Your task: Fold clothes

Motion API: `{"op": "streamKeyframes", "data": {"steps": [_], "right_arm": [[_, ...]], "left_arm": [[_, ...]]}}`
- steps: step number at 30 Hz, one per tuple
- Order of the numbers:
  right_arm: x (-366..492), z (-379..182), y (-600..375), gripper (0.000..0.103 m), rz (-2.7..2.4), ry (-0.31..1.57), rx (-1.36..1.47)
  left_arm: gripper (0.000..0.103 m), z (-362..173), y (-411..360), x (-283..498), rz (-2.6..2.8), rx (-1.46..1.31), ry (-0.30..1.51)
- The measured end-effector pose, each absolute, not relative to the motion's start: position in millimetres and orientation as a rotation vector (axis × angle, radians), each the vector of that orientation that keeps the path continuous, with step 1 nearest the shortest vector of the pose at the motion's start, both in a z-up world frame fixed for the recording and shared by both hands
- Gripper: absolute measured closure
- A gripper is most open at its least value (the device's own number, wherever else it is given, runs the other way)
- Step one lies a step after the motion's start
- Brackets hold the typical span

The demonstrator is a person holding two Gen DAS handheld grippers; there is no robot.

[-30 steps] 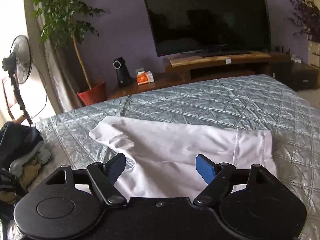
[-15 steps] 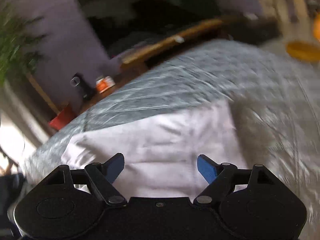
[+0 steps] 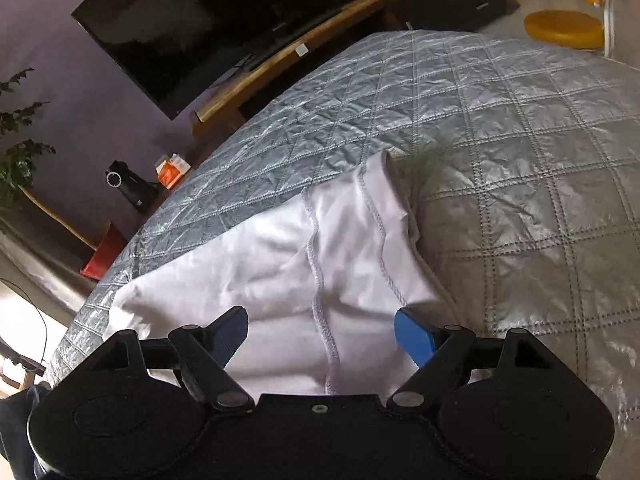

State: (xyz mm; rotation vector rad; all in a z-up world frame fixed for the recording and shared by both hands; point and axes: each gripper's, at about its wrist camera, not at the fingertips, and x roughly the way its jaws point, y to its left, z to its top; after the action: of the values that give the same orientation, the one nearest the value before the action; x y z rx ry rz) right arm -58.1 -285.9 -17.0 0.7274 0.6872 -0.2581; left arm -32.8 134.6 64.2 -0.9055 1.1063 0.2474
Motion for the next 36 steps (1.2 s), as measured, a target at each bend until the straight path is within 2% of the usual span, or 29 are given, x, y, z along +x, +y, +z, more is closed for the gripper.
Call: {"op": "streamKeyframes", "data": {"steps": [6, 9, 13, 16, 17, 20, 21, 22, 23, 25, 28, 31, 33, 35, 36], "right_arm": [[-54.8, -12.2, -283.6, 0.024, -0.24, 0.71, 0.679], [-68.9, -2.6, -296.8, 0.023, -0.254, 0.637, 0.744], [-87.6, 14.5, -305.3, 0.023, -0.29, 0.575, 0.734], [-85.6, 31.0, -288.2, 0.023, -0.214, 0.67, 0.626], [-85.0, 37.9, -279.7, 0.023, -0.183, 0.728, 0.576], [-88.0, 53.8, -234.5, 0.024, -0.144, 0.865, 0.157], [-89.9, 56.8, -217.8, 0.026, -0.14, 0.888, -0.006], [-91.2, 58.9, -207.8, 0.039, -0.115, 0.896, -0.077], [-89.3, 58.7, -201.9, 0.064, -0.075, 0.92, -0.102], [-83.7, 54.0, -192.1, 0.096, -0.029, 0.962, -0.161], [-74.5, 38.7, -190.6, 0.096, -0.007, 1.035, -0.198], [-63.0, 14.4, -203.4, 0.091, 0.026, 1.18, -0.155], [-58.6, 14.5, -205.2, 0.088, 0.051, 1.198, -0.184], [-58.4, 21.7, -208.9, 0.077, 0.051, 1.194, -0.201], [-61.0, 31.0, -213.2, 0.076, 0.057, 1.157, -0.172]], "left_arm": [[0.102, 62.4, 127.6, -32.4, 0.264, -0.81, 1.146], [0.099, 69.3, 125.0, -30.8, 0.268, -0.748, 1.13], [0.084, 83.5, 120.1, -29.2, 0.279, -0.69, 1.067], [0.083, 100.7, 103.2, -24.4, 0.23, -0.589, 0.992], [0.08, 107.3, 94.9, -22.7, 0.204, -0.549, 0.965], [0.075, 112.6, 71.0, -12.8, 0.109, -0.5, 0.966], [0.075, 110.3, 64.7, -8.9, 0.089, -0.498, 0.984], [0.075, 108.0, 58.4, -5.0, 0.068, -0.497, 1.003], [0.075, 103.5, 52.0, -0.6, 0.053, -0.497, 1.03], [0.075, 98.7, 38.5, 5.7, 0.015, -0.464, 1.058], [0.075, 95.4, 14.2, 10.4, -0.054, -0.382, 1.076], [0.069, 86.2, -2.2, 13.0, -0.091, -0.344, 1.129], [0.069, 74.3, -4.4, 15.3, -0.078, -0.351, 1.187], [0.07, 64.5, 0.1, 17.5, -0.048, -0.378, 1.234], [0.07, 63.0, 2.6, 18.5, -0.034, -0.381, 1.238]]}}
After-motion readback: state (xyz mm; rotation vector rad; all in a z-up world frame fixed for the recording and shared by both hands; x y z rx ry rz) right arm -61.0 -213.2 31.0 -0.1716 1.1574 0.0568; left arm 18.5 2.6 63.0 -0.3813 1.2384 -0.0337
